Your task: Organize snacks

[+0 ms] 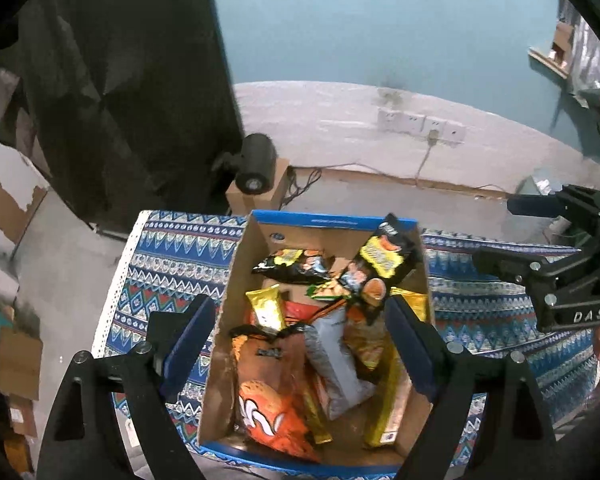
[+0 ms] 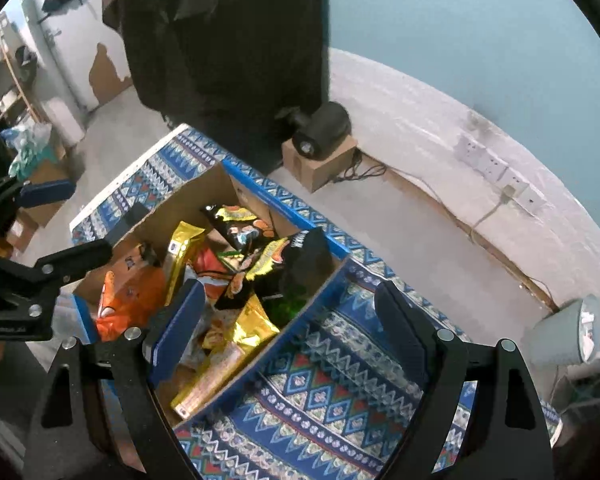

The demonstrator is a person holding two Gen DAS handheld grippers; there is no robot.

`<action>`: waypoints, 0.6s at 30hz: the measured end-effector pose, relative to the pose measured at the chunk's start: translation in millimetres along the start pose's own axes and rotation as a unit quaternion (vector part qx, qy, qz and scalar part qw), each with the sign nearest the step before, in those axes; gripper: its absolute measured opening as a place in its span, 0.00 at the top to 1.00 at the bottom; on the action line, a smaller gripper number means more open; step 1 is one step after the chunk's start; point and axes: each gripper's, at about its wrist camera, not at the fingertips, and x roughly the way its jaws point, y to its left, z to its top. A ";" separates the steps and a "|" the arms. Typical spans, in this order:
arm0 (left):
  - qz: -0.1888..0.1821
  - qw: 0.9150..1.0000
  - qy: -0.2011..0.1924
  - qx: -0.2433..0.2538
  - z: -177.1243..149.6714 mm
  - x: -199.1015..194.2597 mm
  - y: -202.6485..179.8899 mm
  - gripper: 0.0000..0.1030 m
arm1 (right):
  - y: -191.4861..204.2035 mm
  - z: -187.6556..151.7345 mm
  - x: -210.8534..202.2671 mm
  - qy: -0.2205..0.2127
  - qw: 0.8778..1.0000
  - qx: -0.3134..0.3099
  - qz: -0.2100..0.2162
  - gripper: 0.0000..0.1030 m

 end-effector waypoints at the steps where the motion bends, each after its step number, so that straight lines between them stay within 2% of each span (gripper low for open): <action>1: -0.002 1.000 -0.005 0.004 -0.6 -3.5 -3.1 0.15 | -2.4 -3.0 -4.0 0.000 1.000 0.004 0.000 0.16; 6: 0.001 0.999 -0.025 0.031 -2.7 -18.7 -21.3 0.14 | -20.5 -20.2 -25.2 -0.006 0.999 0.034 0.004 0.16; 11: 0.014 0.998 -0.043 0.050 -6.6 -30.0 -36.4 0.09 | -33.4 -36.0 -48.8 -0.029 0.998 0.052 0.004 0.16; 18: 0.004 0.997 -0.043 0.064 -8.1 -37.5 -54.9 0.09 | -38.7 -52.0 -67.3 -0.047 0.998 0.051 -0.007 0.16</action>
